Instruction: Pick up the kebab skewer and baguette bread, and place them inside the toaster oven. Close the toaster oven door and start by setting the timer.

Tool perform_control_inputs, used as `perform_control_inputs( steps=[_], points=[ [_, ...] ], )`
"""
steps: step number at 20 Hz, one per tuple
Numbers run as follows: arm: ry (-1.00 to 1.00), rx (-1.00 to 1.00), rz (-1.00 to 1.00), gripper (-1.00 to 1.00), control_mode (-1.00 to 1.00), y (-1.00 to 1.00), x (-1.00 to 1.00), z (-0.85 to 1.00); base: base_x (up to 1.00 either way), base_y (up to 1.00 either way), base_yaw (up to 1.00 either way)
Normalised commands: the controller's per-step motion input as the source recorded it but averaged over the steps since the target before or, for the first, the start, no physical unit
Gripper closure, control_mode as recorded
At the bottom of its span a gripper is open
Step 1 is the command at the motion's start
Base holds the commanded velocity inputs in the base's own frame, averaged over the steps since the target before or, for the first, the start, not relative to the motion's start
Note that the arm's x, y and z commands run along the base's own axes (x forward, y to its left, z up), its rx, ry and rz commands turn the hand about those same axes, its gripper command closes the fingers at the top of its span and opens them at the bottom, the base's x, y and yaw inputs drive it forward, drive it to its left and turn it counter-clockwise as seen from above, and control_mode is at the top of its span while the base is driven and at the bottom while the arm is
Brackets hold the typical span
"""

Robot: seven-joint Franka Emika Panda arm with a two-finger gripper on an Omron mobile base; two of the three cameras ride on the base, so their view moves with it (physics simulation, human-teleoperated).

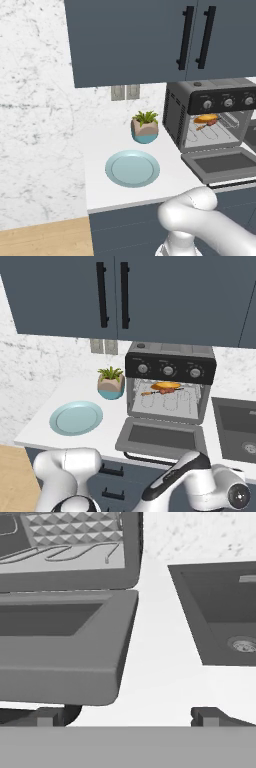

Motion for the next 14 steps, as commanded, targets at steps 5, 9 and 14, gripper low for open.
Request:
perform_control_inputs(
  steps=[5,9,14],
  points=[
    [-0.16,0.02,0.0,-1.0,-1.0,0.0,0.09,0.0,0.0,0.0,0.0],
    [-0.16,0.0,0.01,-1.0,-1.0,0.0,0.0,-0.08,0.0,0.0,0.0],
    [-0.11,0.0,0.03,-1.0,-1.0,0.0,0.0,-0.08,0.0,0.0,0.0]
  ],
)
